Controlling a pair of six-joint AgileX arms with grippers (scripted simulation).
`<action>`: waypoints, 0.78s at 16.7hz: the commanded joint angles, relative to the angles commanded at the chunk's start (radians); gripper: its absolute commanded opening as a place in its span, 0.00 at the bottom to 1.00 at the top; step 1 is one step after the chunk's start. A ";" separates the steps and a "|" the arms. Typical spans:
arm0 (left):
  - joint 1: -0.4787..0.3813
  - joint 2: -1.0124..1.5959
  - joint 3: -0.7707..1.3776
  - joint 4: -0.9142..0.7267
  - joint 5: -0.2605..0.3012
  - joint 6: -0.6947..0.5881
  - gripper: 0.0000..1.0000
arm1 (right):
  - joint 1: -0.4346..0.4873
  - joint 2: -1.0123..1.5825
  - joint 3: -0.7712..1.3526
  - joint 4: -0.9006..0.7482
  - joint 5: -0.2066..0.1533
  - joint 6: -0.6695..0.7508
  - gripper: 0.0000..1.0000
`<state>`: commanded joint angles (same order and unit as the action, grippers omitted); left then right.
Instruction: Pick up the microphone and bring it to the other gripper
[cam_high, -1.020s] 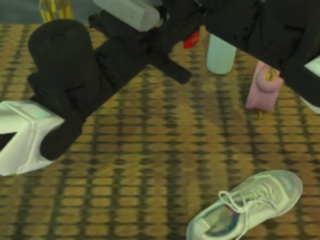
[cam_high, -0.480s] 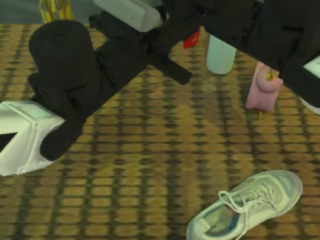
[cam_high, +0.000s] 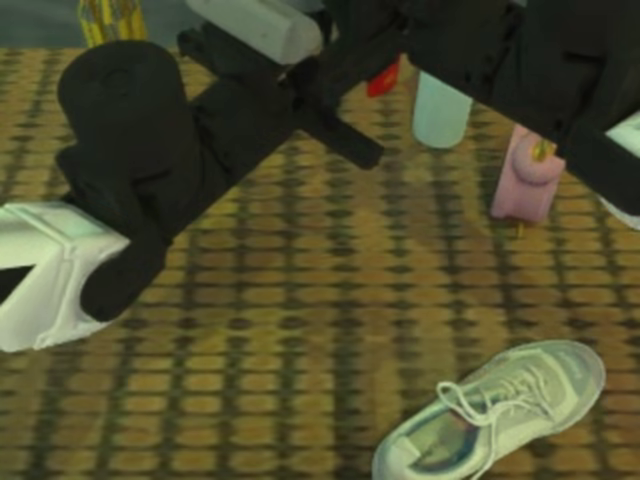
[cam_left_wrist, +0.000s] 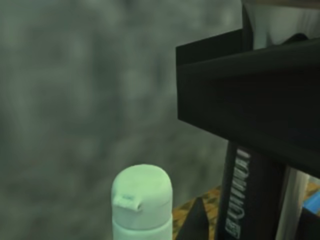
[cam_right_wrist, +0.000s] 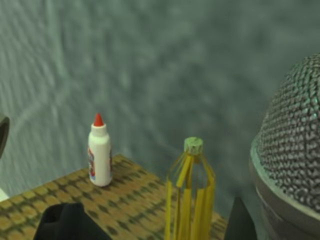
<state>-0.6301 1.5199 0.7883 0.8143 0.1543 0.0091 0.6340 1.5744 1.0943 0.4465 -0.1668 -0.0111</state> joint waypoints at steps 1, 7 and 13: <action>0.000 0.000 0.000 0.000 0.000 0.000 0.60 | 0.000 0.000 0.000 0.000 0.000 0.000 0.00; 0.000 0.000 0.000 0.000 0.000 0.000 1.00 | 0.000 0.000 0.000 0.000 0.000 0.000 0.00; 0.000 0.000 0.000 0.000 0.000 0.000 1.00 | 0.000 0.000 0.000 0.000 0.000 0.000 0.00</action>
<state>-0.6301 1.5199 0.7883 0.8143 0.1543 0.0091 0.6340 1.5744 1.0943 0.4465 -0.1668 -0.0111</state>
